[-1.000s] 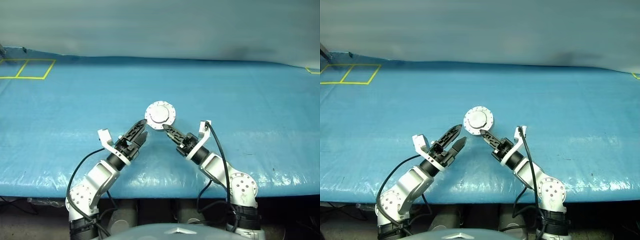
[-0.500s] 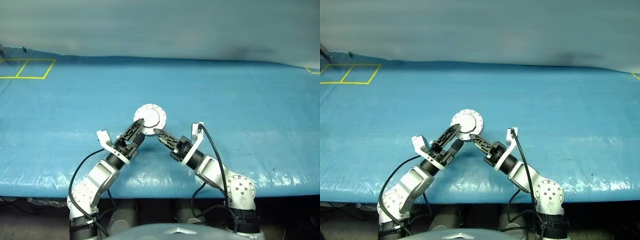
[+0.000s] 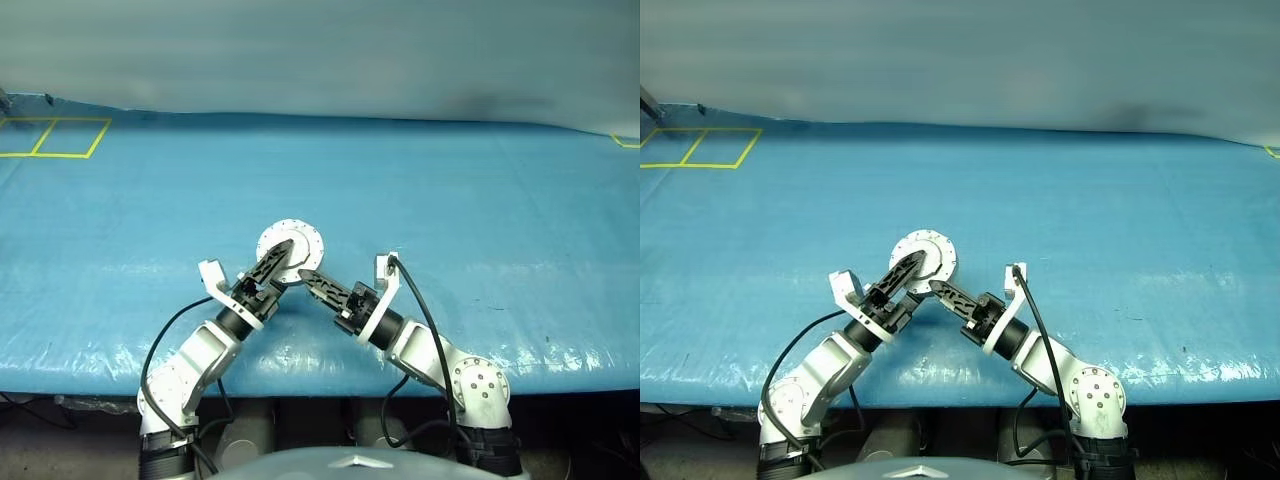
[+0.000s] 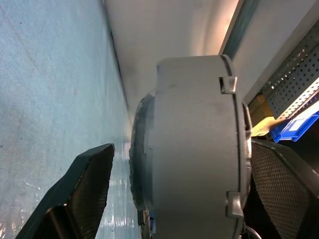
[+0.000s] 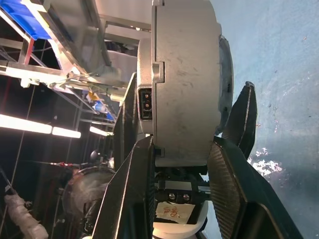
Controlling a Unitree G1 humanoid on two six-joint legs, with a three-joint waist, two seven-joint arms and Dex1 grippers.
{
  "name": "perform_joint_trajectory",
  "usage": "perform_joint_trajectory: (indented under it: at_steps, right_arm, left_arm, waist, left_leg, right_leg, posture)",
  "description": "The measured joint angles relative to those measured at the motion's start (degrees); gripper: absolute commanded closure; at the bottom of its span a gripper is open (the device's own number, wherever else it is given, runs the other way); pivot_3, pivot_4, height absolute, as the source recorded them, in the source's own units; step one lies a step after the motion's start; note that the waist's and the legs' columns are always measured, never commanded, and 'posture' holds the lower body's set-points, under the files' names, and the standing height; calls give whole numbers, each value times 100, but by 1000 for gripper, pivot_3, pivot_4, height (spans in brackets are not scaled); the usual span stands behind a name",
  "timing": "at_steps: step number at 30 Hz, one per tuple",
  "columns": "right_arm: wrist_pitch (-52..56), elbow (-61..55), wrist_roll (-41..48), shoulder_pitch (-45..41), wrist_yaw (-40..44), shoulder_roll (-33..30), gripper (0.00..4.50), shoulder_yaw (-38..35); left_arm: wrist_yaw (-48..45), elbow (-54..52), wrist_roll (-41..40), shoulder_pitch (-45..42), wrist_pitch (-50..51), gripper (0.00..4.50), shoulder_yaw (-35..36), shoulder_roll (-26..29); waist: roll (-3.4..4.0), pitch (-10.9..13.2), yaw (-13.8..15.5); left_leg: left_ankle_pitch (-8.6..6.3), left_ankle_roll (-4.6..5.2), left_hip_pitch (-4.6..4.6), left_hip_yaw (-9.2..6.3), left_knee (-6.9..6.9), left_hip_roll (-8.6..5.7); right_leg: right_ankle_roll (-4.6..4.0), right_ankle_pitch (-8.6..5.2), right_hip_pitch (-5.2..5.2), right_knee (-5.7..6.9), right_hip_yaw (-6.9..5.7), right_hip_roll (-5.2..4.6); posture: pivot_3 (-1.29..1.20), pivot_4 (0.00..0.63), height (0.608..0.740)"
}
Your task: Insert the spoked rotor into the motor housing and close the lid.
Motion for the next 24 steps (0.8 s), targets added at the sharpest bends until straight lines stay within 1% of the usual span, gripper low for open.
perform_joint_trajectory:
  at_steps: [2,3,8,10,11,14,18,20,24]
  right_arm:
    - [-11,0,35,16,-15,-12,3349,5]
    - [-21,-1,42,17,-8,-18,3349,15]
    - [-159,-118,-203,31,188,-122,3349,117]
    - [-230,-165,-282,97,286,-138,2615,120]
    - [-240,-211,-344,111,330,-168,2337,125]
    - [-300,-352,-507,174,540,-266,1308,129]
    - [-534,-601,-928,285,833,-431,0,107]
    - [-693,-683,-1357,349,959,-555,0,172]
    - [-1121,-729,-2549,445,1132,-814,0,452]
  left_arm:
    - [-17,0,-43,22,-1,1936,-2,2]
    - [-21,0,-46,25,-5,2081,-5,2]
    - [-44,-1,-70,29,-33,2073,-11,-1]
    - [-33,-2,-69,19,-52,2073,-12,-3]
    - [5,-2,-62,9,-61,2073,-13,-5]
    - [84,6,-6,-14,-130,2073,-12,0]
    - [210,215,95,-207,-316,2073,156,65]
    - [265,403,197,-367,-434,2073,274,118]
    - [395,710,351,-776,-680,2073,523,189]
  waist:
    - [0,0,-1]
    - [0,0,-4]
    - [0,0,2]
    - [0,0,5]
    - [0,0,6]
    - [0,0,8]
    - [0,0,11]
    - [-1,1,20]
    - [-3,2,39]
  left_leg:
    - [0,0,-1,0,0,0]
    - [0,0,-1,0,-1,0]
    - [0,0,-3,0,-1,0]
    - [0,0,-3,0,-1,0]
    - [0,0,-3,1,0,0]
    - [0,0,-3,0,0,0]
    - [0,0,-2,0,-1,1]
    - [0,0,-3,0,0,0]
    - [0,0,-4,1,2,-2]
  right_leg:
    - [0,0,-2,0,0,0]
    - [0,0,-3,0,0,0]
    - [0,0,-3,0,0,0]
    - [0,0,-3,-1,0,0]
    - [0,0,-3,-1,0,0]
    - [0,0,-3,0,0,0]
    - [0,0,-3,0,-1,1]
    - [1,0,-3,-1,-2,1]
    - [2,1,-3,-1,-1,1]
  posture:
    - [0,150,740]
    - [0,150,740]
    - [0,150,740]
    - [0,150,740]
    - [0,150,740]
    - [0,150,740]
    - [0,150,740]
    - [0,150,740]
    - [0,150,740]
